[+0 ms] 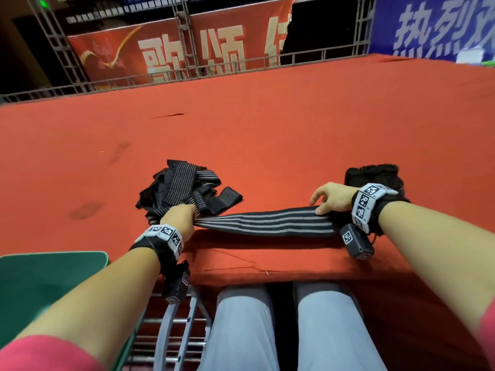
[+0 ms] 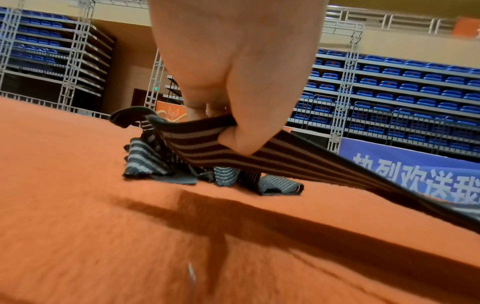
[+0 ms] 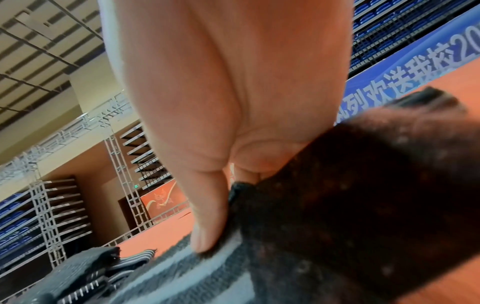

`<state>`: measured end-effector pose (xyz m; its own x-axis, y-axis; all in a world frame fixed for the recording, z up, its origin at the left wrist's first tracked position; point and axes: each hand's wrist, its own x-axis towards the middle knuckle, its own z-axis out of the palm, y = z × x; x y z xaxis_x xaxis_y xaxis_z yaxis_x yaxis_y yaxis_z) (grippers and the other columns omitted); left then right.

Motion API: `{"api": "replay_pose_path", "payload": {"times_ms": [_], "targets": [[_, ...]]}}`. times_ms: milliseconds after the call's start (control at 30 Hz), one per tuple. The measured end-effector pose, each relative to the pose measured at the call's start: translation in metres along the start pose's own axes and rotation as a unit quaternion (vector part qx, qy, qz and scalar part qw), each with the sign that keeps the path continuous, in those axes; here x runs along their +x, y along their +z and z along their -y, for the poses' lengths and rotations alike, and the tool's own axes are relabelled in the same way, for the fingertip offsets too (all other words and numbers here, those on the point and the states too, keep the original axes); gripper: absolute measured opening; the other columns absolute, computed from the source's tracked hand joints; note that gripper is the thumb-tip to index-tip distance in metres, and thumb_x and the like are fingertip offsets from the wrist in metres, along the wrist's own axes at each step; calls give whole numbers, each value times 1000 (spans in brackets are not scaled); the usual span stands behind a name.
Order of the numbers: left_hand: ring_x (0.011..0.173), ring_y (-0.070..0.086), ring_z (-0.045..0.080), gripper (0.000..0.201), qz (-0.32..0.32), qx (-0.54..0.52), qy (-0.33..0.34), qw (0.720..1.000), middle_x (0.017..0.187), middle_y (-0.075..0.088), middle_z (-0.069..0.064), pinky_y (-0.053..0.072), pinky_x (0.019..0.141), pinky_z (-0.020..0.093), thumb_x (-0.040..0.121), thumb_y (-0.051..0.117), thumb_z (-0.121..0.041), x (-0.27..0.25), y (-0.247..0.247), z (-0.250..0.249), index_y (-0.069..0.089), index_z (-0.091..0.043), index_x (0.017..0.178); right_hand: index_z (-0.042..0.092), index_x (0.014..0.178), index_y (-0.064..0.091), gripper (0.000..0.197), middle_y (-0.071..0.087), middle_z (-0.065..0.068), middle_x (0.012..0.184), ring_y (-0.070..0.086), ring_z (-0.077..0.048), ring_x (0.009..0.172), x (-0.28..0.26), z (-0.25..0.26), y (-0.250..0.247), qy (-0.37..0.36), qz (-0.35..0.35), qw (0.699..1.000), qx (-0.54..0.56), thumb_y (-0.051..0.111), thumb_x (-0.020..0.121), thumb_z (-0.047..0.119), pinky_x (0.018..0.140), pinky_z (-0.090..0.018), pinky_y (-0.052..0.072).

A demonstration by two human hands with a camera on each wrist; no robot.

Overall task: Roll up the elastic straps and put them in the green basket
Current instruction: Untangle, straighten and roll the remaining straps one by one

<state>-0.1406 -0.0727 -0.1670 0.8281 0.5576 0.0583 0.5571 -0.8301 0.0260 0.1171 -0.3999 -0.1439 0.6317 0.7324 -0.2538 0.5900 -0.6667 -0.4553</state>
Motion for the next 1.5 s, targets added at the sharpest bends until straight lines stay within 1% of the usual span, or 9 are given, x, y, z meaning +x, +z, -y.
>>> {"api": "replay_pose_path", "payload": {"times_ms": [200,300,367,533,667,967,1133,1333,1500], "targets": [[95,62,22,19,148,35,11,988,102,64,1,50,78,27,71,69,-14,-15,20,-11,60,-26,82,17,110,70,31,58,4,89,56,-16,88,-8,-26,26,52,-21,998,-23,81,81,20,79,-23,41],[88,60,17,30,175,-7,7,984,90,61,-5,50,77,27,67,82,-44,-13,26,-14,59,-27,77,21,105,71,31,61,1,92,59,-17,87,-11,-34,31,70,-25,996,-40,84,77,22,80,-24,45],[101,57,22,31,156,-15,9,988,97,54,-1,49,89,33,78,71,-58,-9,28,-18,62,-28,83,25,98,70,28,63,-1,93,60,-18,86,-12,-37,33,76,-28,995,-50,86,75,24,80,-25,49],[120,53,24,38,107,-23,22,994,127,56,1,44,100,40,92,58,-49,0,42,-26,59,-27,122,22,104,74,29,64,1,96,61,-17,89,-13,-37,38,75,-23,995,-63,84,77,25,79,-25,47],[123,52,25,46,104,-44,35,993,130,54,6,42,104,36,92,63,-42,3,49,-32,56,-21,132,24,112,74,33,64,1,101,60,-16,93,-13,-38,40,75,-9,995,-62,82,80,21,81,-25,45],[123,46,23,39,99,-28,12,995,119,51,-3,41,103,50,81,74,-46,3,49,-33,61,-37,116,23,114,73,32,67,-2,104,64,-20,102,-16,-37,39,97,-27,992,-78,77,83,16,80,-24,46],[121,47,22,36,94,-27,11,995,119,53,-2,41,100,45,80,75,-44,5,43,-38,63,-36,113,20,106,74,27,70,-2,105,60,-17,91,-10,-26,37,95,-48,992,-69,79,80,19,77,-20,43],[120,52,22,34,72,-45,10,996,120,56,-3,44,101,48,82,71,-49,20,27,-48,64,-34,112,20,109,73,25,60,2,98,62,-21,107,6,7,28,53,-74,995,-31,73,84,19,82,-19,40],[117,55,23,27,54,-67,19,996,118,60,-5,46,98,46,80,68,-40,38,12,-56,65,-36,106,18,110,72,24,66,-3,110,61,-22,109,30,40,22,9,-65,998,-7,72,87,18,86,-23,43]]}}
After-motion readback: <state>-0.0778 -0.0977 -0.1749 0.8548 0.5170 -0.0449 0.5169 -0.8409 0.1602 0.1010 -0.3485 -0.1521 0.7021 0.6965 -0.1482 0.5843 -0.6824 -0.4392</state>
